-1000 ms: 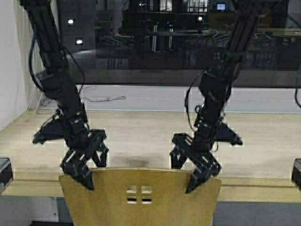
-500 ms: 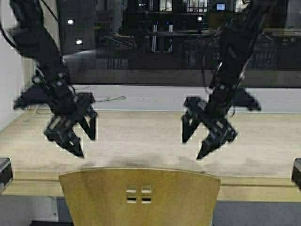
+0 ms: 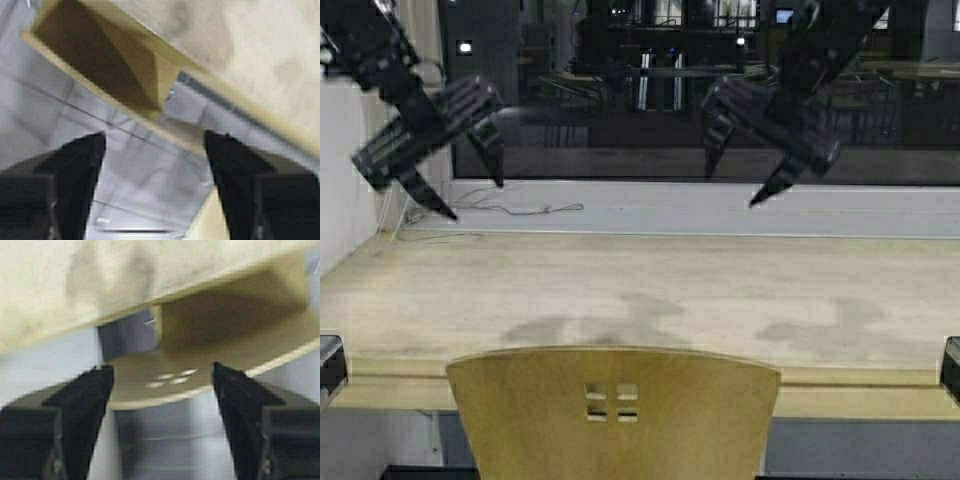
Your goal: Push the chairs under the table
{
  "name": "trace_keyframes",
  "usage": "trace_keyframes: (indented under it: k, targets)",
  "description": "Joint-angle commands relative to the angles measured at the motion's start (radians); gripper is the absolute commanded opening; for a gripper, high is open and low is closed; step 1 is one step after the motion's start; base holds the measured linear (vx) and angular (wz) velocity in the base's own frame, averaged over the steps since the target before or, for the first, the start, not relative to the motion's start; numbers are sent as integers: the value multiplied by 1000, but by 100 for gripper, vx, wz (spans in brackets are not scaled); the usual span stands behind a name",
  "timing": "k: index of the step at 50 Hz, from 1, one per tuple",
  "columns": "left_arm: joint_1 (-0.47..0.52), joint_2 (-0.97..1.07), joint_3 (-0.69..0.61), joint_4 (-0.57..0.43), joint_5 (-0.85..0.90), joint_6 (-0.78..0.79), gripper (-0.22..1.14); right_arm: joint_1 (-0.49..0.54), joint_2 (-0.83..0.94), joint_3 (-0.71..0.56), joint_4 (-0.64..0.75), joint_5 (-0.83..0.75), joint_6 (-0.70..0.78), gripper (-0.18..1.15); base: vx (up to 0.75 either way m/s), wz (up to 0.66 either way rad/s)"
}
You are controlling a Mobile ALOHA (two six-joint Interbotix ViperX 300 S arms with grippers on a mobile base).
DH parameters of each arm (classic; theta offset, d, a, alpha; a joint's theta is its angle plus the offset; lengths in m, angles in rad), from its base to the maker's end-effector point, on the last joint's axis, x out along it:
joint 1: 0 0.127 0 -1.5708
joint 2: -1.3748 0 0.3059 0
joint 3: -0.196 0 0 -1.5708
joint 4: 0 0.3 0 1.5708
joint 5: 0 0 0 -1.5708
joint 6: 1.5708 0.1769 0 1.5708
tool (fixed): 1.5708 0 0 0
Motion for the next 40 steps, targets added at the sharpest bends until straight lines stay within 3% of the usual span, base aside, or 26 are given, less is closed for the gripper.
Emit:
trace_keyframes:
  k: [1,13,18,40]
  targets:
    - [3,-140,26,112,20,137,93,3,-137,57,-160,-37,-52,93,-11,-4]
    - [9,-273,71,291,15,308,93,-17,-258,123,-417,-106,-72,93,-13,-3]
    - [9,-273,72,311,11,310,93,-20,-238,121,-489,-121,-71,93,-12,0]
    - [9,-268,86,319,87,316,93,-20,-265,126,-494,-115,-63,93,-13,20]
